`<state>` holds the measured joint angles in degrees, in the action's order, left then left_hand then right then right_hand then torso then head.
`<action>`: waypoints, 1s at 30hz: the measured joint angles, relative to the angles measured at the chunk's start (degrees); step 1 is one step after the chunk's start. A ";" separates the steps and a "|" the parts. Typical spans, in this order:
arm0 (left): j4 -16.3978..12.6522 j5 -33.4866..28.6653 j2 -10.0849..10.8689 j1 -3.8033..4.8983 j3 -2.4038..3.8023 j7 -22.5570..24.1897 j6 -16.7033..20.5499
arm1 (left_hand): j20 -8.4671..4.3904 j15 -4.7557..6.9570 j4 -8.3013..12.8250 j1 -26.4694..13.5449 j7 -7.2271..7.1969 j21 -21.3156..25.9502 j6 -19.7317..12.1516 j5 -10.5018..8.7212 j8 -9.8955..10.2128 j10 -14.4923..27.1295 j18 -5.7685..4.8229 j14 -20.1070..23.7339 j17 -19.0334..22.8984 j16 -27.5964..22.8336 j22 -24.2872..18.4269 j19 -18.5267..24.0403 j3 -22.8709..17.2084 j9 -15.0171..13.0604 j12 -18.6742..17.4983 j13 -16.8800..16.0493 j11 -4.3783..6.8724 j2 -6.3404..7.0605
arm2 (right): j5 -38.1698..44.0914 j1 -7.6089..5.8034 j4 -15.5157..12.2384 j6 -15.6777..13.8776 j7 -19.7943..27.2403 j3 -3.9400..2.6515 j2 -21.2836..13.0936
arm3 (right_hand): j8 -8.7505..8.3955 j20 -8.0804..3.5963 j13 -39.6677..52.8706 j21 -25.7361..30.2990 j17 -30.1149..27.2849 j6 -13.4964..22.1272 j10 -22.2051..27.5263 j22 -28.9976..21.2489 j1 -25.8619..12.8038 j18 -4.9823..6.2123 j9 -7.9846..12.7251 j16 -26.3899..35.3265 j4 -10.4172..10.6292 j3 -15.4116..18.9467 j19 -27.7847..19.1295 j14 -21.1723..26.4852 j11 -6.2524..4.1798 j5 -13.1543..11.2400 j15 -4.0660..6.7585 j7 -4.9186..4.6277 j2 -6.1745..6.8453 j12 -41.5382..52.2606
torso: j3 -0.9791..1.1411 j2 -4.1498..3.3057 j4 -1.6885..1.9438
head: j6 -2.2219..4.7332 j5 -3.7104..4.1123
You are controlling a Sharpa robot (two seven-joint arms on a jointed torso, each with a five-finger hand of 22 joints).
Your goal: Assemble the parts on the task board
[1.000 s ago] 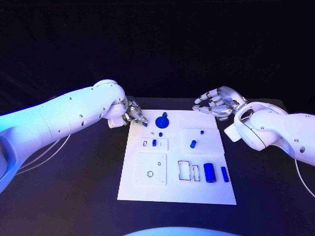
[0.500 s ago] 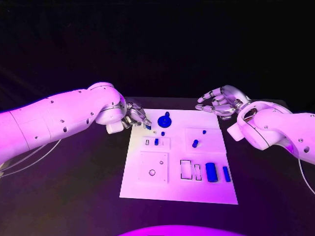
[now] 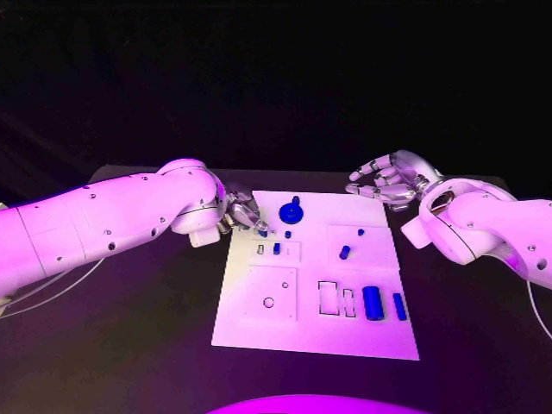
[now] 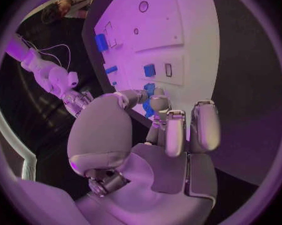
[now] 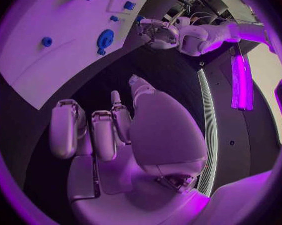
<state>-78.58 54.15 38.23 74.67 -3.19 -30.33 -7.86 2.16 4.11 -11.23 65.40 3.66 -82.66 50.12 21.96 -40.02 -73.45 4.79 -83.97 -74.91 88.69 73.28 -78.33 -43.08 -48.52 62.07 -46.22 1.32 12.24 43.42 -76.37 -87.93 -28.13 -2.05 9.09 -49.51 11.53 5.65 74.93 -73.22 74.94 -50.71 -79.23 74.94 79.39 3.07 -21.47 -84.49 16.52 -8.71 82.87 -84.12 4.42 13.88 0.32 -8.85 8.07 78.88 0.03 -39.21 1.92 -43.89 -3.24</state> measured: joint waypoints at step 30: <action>-0.77 6.64 0.03 -2.42 -0.50 -0.10 0.39 | -0.31 0.08 0.18 -1.50 -0.40 -0.49 1.04 3.74 0.07 -1.12 0.00 -0.09 0.00 0.23 0.90 -0.31 0.16 -0.05 1.12 -1.52 0.30 0.90 | 0.00 0.18 0.07 0.35 0.03 0.00 0.03 | 0.00 0.00 -0.01 0.00 -0.02 0.00 0.00 -0.02 0.00 0.00 0.01 0.00 0.00 0.00 0.00 0.00 0.00 0.00 0.00 0.00 0.00 0.00 | 0.03 -0.09 -0.10 | -0.42 -0.16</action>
<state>-79.36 60.79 38.26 72.24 -3.69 -30.44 -7.47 1.85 4.19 -11.05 63.90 3.26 -83.15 51.16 25.71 -39.95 -74.56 4.79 -84.05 -74.91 88.92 74.19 -78.64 -42.92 -48.57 63.19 -47.74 1.62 13.15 43.42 -76.19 -87.86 -27.78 -2.02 9.09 -49.48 11.53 5.65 74.92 -73.22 74.92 -50.71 -79.23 74.92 79.39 3.07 -21.45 -84.49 16.52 -8.71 82.87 -84.12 4.42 13.88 0.32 -8.85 8.07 78.88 0.06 -39.30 1.81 -44.31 -3.40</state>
